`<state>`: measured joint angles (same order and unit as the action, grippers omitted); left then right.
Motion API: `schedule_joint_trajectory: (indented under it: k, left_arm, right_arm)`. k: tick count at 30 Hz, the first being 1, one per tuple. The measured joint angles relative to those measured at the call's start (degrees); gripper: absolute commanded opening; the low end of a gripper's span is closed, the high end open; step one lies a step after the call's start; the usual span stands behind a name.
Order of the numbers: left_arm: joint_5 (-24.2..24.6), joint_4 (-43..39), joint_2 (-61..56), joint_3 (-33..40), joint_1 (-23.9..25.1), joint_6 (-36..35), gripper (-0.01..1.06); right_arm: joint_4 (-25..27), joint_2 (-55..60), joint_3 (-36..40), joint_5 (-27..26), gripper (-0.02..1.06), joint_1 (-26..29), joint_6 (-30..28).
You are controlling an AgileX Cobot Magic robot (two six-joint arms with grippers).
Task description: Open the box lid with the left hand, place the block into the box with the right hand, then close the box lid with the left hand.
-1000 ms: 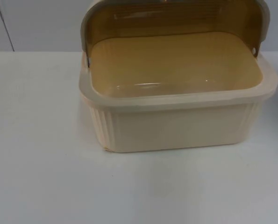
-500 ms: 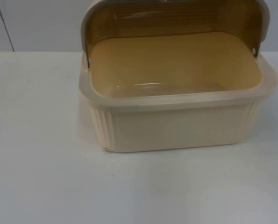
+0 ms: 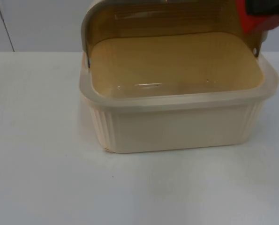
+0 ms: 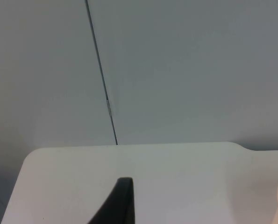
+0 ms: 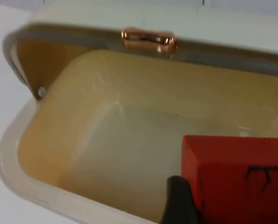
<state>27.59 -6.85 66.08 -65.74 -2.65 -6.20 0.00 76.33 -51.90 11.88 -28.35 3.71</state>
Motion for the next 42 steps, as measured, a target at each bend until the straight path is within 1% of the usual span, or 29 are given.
schedule_joint_trajectory:
  k: [2, 4, 5, 8, 10, 11, 13, 18, 19, 22, 24, 26, 27, 29, 31, 32, 33, 38, 39, 40, 42]
  left_arm:
    - [0.0, 0.0, 0.0, 0.0, 0.0, 0.0, 1.04]
    - [0.0, 0.0, 0.0, 0.0, 0.0, 0.0, 1.04]
    - [0.0, 0.0, 0.0, 0.0, 0.0, 0.0, 1.04]
    - [0.0, 0.0, 0.0, 0.0, 0.0, 0.0, 1.04]
    - [0.0, 0.0, 0.0, 0.0, 0.0, 0.0, 1.04]
    - [0.0, 0.0, 0.0, 0.0, 0.0, 0.0, 1.04]
    - [0.0, 0.0, 0.0, 0.0, 0.0, 0.0, 1.04]
    - [0.0, 0.0, 0.0, 0.0, 0.0, 0.0, 1.04]
    - [0.0, 0.0, 0.0, 0.0, 0.0, 0.0, 1.04]
    - [0.0, 0.0, 0.0, 0.0, 0.0, 0.0, 1.04]
    - [0.0, 0.0, 0.0, 0.0, 0.0, 0.0, 1.04]
    - [0.0, 0.0, 0.0, 0.0, 0.0, 0.0, 1.04]
    - [0.0, 0.0, 0.0, 0.0, 0.0, 0.0, 1.04]
    - [0.0, 0.0, 0.0, 0.0, 0.0, 0.0, 1.04]
    - [0.0, 0.0, 0.0, 0.0, 0.0, 0.0, 1.04]
    - [0.0, 0.0, 0.0, 0.0, 0.0, 0.0, 1.04]
    - [0.0, 0.0, 0.0, 0.0, 0.0, 0.0, 1.04]
    - [0.0, 0.0, 0.0, 0.0, 0.0, 0.0, 1.04]
    - [0.0, 0.0, 0.0, 0.0, 0.0, 0.0, 1.04]
    - [0.0, 0.0, 0.0, 0.0, 0.0, 0.0, 1.04]
    - [0.12, 0.0, 0.0, 0.0, 0.0, 0.0, 1.04]
  right_arm:
    - [0.0, 4.01, 0.0, -2.7, 0.0, 0.0, -2.12]
    - [0.0, 5.78, 0.0, -3.74, 0.0, 0.0, -2.54]
    - [0.0, 7.52, 0.0, -5.09, 0.0, 0.0, -3.01]
    - [0.0, 12.15, 0.0, -10.65, 0.0, 0.0, -3.71]
    - [0.0, 14.9, 0.0, -15.35, 0.0, 0.0, -4.02]
    - [0.0, 14.9, 0.0, -15.35, 0.0, 0.0, -4.02]
    - [0.0, 17.75, 0.0, -18.98, 0.0, 0.0, -4.35]
    - [0.0, 22.78, 0.0, -24.46, 0.0, 0.0, -7.3]
    - [0.0, 22.78, 0.0, -24.46, 0.0, 0.0, -7.3]
    - [0.0, 23.99, 0.0, -26.63, 0.01, 0.0, -8.54]
    - [0.0, 24.47, 0.0, -27.56, 0.05, 0.0, -8.69]
    - [0.0, 24.6, 0.0, -27.96, 0.12, 0.0, -8.82]
    - [0.0, 25.0, 0.0, -28.54, 0.12, 0.0, -8.82]
    - [0.0, 25.28, 0.0, -29.22, 0.2, 0.0, -8.82]
    - [0.0, 25.38, 0.0, -29.71, 0.31, 0.0, -8.82]
    - [0.0, 25.38, 0.0, -29.71, 0.39, 0.0, -8.82]
    - [0.0, 25.38, 0.0, -29.85, 0.39, 0.0, -8.82]
    - [0.0, 25.51, 0.0, -29.98, 0.88, -0.12, -8.82]
    - [0.0, 25.51, 0.0, -29.98, 0.88, -0.27, -8.93]
    - [-0.68, 25.51, 0.0, -29.98, 0.95, -0.49, -8.91]
    - [-1.57, 25.62, 0.0, -29.98, 1.04, -1.17, -8.91]
